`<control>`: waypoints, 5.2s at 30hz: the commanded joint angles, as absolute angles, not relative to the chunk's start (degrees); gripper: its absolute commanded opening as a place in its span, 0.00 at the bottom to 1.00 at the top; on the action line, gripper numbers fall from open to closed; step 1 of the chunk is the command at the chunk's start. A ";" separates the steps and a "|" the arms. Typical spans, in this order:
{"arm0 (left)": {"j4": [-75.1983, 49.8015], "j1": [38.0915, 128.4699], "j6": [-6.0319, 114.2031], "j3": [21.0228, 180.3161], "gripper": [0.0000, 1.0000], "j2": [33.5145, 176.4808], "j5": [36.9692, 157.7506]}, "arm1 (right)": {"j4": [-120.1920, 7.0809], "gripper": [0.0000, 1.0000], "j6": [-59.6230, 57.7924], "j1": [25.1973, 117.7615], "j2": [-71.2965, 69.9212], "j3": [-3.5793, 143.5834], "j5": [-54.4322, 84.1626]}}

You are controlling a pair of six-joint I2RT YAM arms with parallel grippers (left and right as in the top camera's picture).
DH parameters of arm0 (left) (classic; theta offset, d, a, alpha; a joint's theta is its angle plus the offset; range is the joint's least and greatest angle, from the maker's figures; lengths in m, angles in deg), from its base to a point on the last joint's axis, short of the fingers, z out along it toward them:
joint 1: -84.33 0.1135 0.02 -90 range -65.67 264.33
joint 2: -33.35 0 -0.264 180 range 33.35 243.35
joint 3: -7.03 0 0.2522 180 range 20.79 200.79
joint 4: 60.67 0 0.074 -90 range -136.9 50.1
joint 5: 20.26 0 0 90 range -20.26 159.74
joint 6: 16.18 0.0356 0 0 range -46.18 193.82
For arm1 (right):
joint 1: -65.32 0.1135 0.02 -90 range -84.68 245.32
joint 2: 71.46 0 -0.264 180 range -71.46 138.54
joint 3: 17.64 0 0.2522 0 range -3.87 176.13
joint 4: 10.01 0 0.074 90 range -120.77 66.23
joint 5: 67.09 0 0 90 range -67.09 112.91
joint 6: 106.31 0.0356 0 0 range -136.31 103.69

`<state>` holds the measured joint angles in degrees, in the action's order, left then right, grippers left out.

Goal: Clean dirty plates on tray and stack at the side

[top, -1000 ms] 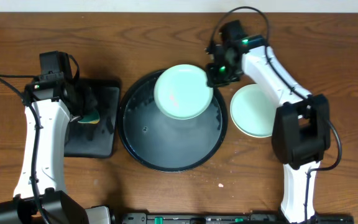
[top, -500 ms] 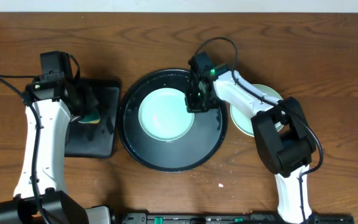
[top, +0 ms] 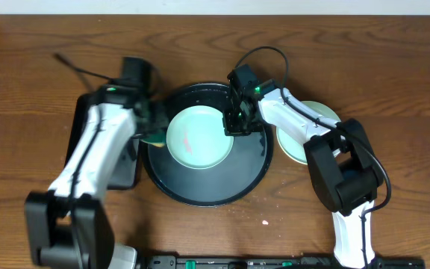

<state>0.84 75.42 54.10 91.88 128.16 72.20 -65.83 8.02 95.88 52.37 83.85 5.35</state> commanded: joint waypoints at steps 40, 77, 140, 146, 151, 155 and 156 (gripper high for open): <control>-8.27 68.63 36.65 92.84 0.07 144.83 61.01 | -65.75 0.01 8.46 96.82 52.68 82.41 6.22; 2.42 67.42 47.98 95.16 0.07 144.79 67.92 | -65.46 0.01 8.29 96.82 52.70 82.32 6.64; 20.12 89.08 53.55 112.80 0.07 131.52 61.78 | -67.45 0.01 -12.87 122.48 26.99 83.04 82.35; 20.25 89.08 53.57 112.80 0.07 131.52 61.78 | -62.82 0.01 -16.32 125.91 26.97 83.04 91.83; 20.38 89.08 53.57 112.80 0.07 131.52 61.78 | -56.92 0.01 -21.83 127.20 26.97 83.04 95.09; 20.38 89.08 53.57 112.80 0.07 131.52 61.78 | -55.80 0.01 -22.18 127.25 26.97 83.04 94.96; 20.40 89.08 53.57 112.80 0.07 131.52 61.78 | -55.89 0.01 -22.16 127.23 26.97 83.02 94.76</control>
